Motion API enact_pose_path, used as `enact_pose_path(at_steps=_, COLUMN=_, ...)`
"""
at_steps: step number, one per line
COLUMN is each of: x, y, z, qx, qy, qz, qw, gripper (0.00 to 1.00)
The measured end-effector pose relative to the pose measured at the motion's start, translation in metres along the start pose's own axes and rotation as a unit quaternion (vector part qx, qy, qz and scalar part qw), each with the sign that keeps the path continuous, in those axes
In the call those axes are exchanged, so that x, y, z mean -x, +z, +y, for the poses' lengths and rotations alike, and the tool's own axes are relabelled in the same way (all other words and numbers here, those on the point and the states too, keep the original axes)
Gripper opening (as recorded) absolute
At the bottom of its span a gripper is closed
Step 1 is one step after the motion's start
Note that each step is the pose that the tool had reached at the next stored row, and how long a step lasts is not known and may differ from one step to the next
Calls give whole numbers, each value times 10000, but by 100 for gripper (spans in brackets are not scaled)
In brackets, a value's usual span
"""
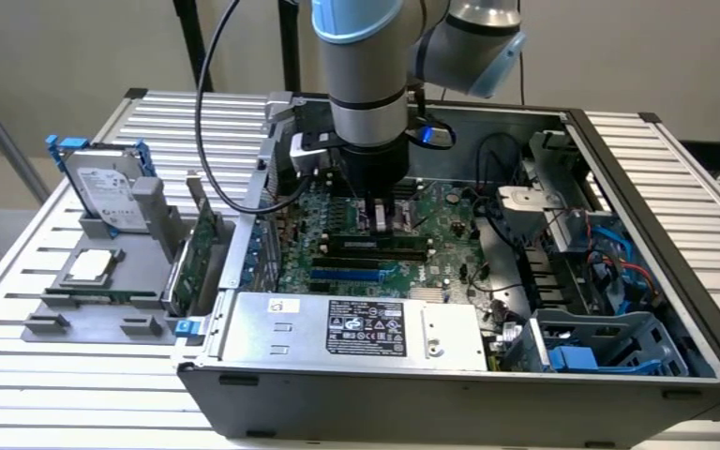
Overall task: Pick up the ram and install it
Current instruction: 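Press down the ram until it locks into place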
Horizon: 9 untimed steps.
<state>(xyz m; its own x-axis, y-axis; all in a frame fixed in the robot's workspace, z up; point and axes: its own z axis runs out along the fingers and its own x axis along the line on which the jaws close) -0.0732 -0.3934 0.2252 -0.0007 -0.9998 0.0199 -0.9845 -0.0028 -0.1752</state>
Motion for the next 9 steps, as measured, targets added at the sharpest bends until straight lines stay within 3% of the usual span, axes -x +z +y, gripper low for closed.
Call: enact_pose_path(at_steps=9, x=0, y=10, z=4, qx=1, qy=40, qz=22, qw=10000, gripper=0)
